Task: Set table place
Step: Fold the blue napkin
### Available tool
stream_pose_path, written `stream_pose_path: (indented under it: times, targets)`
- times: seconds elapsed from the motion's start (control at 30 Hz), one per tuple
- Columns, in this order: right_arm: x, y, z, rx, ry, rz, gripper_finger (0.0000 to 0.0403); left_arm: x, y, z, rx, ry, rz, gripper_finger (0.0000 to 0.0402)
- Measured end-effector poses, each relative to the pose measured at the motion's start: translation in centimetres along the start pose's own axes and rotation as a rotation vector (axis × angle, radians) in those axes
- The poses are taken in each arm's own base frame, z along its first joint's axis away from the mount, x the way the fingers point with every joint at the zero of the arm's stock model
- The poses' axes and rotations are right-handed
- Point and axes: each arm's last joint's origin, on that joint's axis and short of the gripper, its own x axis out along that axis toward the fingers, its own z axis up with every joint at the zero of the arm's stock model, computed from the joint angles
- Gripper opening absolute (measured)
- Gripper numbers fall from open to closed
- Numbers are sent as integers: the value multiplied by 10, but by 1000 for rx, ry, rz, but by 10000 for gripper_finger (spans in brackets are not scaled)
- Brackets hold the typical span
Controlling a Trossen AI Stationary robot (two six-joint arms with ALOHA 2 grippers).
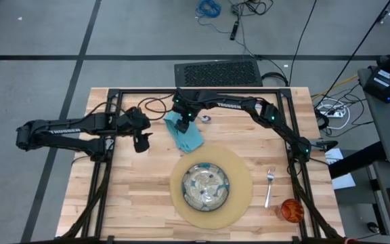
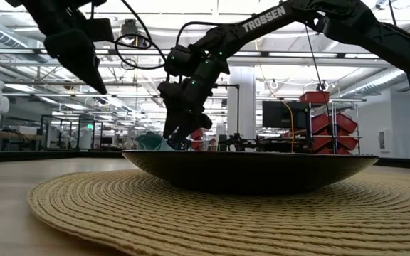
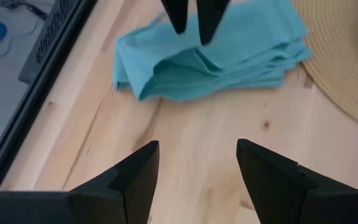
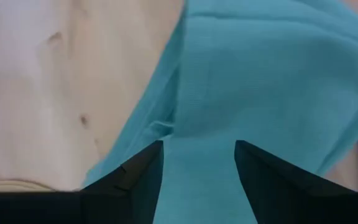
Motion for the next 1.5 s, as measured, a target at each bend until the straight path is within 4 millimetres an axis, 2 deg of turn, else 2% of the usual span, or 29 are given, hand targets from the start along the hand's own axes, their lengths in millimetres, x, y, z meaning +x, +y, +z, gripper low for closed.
stream_pose_path:
  times: [0.13,0.3,0.43,0.63,0.8,0.87,1.03,1.17,1.37,1.5]
  targets:
    - [5,3,5,-16,-56,12,180,0,0,4,-7,-37,-1,203]
    - [31,0,14,-10,-180,38,173,0,0,4,-19,-39,-15,203]
    - [42,-6,10,11,-157,4,169,0,-1,3,-35,-33,-28,203]
    - [28,-4,16,6,-199,17,166,0,-1,5,-44,-55,-35,203]
    - [-20,9,21,-35,-210,5,166,0,-3,7,-69,-69,-66,203]
    - [-27,10,13,-42,-128,-20,166,0,-3,9,-95,-85,-70,203]
    - [-22,13,-13,-52,116,-112,166,13,-5,14,-117,-61,-38,203]
    - [-8,22,-33,-102,246,-192,166,33,-8,16,-109,12,5,203]
    - [11,31,-41,-156,206,-179,166,57,-12,22,-88,29,48,203]
    - [32,36,-54,-168,192,-162,166,53,-10,27,-79,20,88,203]
